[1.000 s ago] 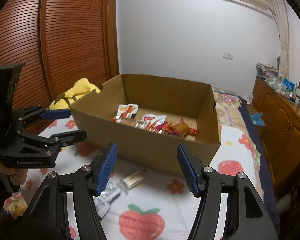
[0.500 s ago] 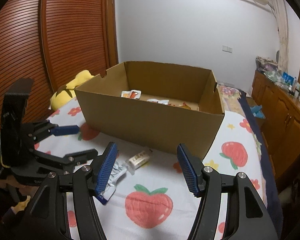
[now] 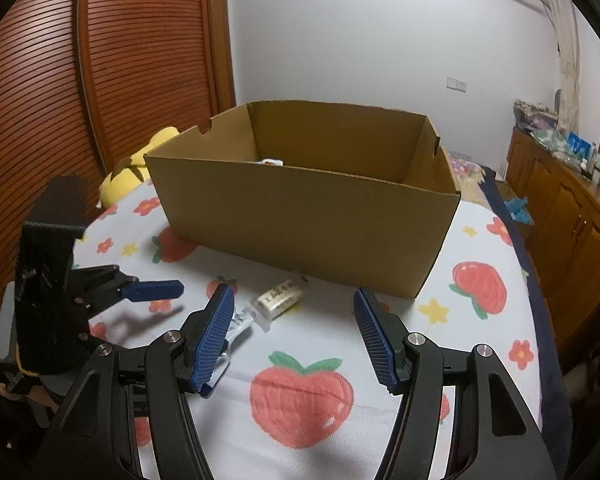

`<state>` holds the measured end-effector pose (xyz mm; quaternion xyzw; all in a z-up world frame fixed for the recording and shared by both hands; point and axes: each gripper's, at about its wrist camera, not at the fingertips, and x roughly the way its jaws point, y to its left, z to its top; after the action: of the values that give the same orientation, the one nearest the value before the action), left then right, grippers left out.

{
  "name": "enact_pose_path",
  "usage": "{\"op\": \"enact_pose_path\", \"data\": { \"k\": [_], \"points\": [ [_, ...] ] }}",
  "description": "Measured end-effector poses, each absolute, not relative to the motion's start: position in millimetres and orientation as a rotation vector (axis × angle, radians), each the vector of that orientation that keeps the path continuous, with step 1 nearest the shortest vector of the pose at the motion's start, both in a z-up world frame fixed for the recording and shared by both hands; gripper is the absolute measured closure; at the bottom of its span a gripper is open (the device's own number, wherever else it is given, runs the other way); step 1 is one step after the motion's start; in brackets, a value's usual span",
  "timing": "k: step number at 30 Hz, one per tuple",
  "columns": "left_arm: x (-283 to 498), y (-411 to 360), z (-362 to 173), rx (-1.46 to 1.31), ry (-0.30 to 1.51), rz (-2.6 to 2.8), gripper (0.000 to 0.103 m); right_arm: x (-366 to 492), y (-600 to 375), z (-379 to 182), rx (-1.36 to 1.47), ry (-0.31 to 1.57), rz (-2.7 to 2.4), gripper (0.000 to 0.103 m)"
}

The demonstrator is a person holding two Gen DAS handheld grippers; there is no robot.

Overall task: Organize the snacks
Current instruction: 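Move both open tools back toward the remaining packets on the bedspread, then grasp the silver-blue packet with the left tool while the right tool grasps the white bar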

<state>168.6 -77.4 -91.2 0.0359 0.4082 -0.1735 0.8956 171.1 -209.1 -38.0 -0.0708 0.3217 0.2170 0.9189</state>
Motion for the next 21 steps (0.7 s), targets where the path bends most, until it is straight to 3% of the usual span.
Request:
{"op": "enact_pose_path", "data": {
  "k": [10,14,21],
  "points": [
    [169.8,-87.4,-101.9,0.107,0.875,-0.347,0.029,173.7,-208.7,-47.8,-0.142,0.685,0.443,0.039],
    [165.7,-88.2,-103.7,0.140,0.861,-0.339,0.040,176.3,-208.0,-52.1,-0.140,0.695,0.443,0.039],
    [165.1,-72.6,-103.2,0.120,0.865,-0.335,0.047,185.3,-203.3,-63.7,-0.139,0.728,0.447,0.039]
  ]
}}
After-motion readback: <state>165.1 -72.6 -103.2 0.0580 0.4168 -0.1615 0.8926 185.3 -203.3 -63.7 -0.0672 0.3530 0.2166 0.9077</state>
